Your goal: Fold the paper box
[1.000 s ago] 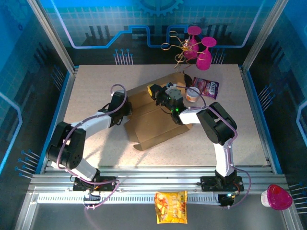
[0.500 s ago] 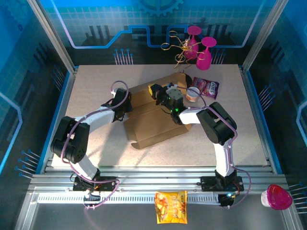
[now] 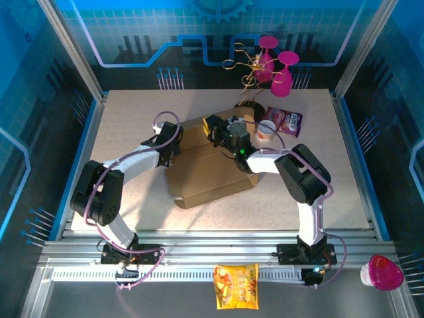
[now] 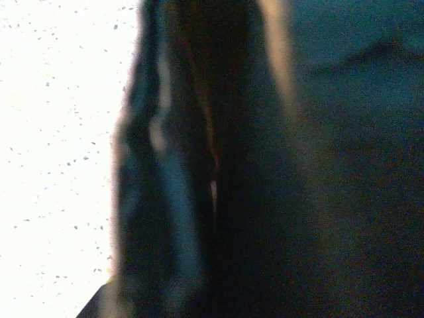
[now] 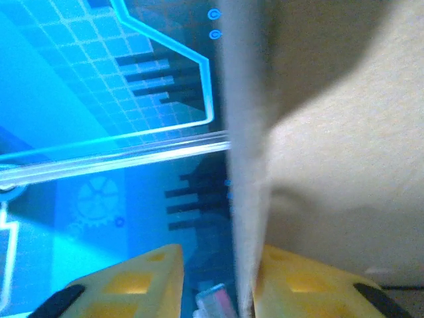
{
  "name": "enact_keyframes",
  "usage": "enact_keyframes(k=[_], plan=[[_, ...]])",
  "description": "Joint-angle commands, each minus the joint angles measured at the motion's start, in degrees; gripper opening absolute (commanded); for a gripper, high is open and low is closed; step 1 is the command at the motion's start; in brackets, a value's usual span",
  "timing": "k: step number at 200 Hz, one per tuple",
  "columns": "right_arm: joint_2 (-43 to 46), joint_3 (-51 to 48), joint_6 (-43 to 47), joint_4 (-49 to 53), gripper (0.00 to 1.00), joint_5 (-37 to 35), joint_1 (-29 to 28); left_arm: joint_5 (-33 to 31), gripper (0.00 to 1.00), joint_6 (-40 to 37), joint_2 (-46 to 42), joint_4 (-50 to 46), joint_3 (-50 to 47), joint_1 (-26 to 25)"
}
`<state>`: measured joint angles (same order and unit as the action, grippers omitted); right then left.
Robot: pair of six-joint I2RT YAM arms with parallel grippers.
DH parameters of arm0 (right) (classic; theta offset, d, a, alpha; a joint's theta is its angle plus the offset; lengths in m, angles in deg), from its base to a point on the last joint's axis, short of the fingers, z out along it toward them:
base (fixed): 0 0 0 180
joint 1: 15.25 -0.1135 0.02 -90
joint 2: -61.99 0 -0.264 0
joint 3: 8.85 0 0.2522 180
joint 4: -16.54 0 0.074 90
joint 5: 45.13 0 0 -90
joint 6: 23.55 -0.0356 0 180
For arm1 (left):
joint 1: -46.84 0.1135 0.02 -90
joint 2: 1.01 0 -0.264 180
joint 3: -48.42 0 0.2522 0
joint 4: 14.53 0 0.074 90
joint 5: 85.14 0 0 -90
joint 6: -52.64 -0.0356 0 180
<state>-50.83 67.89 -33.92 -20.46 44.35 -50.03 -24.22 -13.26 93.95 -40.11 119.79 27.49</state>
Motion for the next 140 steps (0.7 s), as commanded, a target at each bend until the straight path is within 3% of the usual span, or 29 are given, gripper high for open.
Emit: enact_keyframes(k=[1, 28, 71, 99, 140], plan=[[9.2, -0.3, 4.2, 13.3, 0.49, 0.1, 0.2, -3.2, 0.0, -5.6, -3.5, -0.4, -0.6, -0.1], [20.3, -0.6, 10.9, 34.4, 0.64, -0.4, 2.2, -3.5, 0.0, -9.6, -6.4, 0.2, -1.4, 0.1], [32.7, -2.2, 20.2, 49.1, 0.64, 0.2, 10.0, -3.1, 0.0, -13.2, -9.6, -0.1, -1.6, 0.4], [32.6, 0.6, 25.6, 52.1, 0.56, 3.9, 15.8, -2.9, 0.0, -13.7, -10.9, 0.2, -1.9, 0.4], [26.1, 10.2, 34.5, 60.9, 0.54, 6.2, 17.1, -1.8, 0.0, -13.8, -11.9, -1.1, -0.2, 0.4]])
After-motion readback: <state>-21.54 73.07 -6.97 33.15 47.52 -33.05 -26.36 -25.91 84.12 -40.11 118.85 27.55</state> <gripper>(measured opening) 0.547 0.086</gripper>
